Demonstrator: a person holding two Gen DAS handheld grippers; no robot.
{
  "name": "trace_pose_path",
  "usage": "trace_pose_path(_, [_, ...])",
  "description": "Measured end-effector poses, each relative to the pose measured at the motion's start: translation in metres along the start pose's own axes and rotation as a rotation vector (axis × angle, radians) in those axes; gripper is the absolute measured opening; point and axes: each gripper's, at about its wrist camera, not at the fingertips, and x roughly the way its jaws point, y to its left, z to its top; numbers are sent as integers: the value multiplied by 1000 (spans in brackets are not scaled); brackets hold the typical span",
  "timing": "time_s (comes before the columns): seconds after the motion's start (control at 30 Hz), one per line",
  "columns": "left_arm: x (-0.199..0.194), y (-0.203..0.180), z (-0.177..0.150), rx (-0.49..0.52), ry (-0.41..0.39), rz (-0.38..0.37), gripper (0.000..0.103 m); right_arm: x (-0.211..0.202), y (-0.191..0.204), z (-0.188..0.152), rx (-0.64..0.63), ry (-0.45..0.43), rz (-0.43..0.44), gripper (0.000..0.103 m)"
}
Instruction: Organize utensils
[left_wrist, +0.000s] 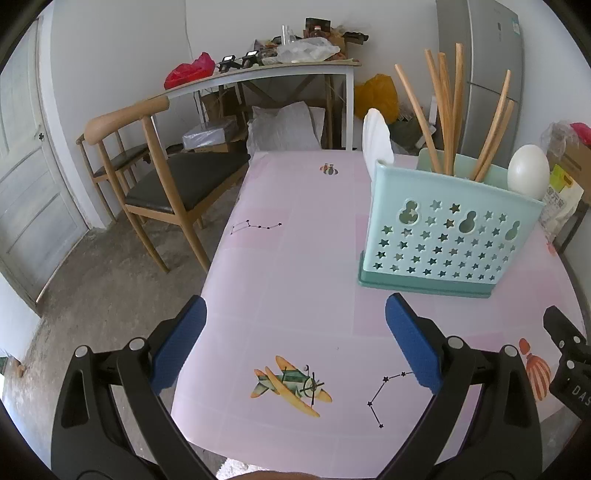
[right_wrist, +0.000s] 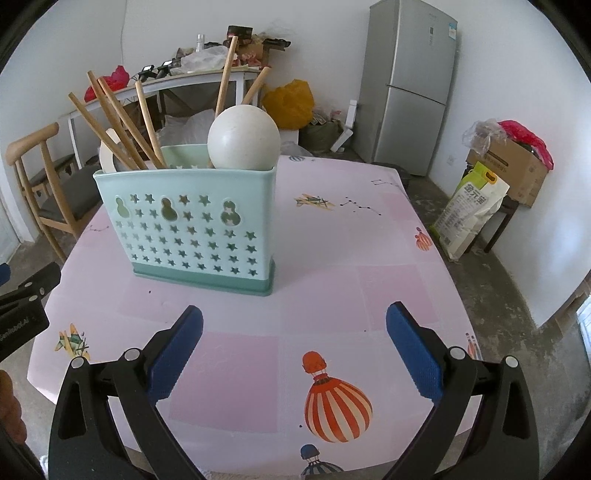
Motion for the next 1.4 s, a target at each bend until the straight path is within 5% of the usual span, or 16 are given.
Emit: trace_pose_path(1.4, [-4, 2, -1, -8, 5, -25, 94, -5, 1, 4, -8, -9, -7, 97])
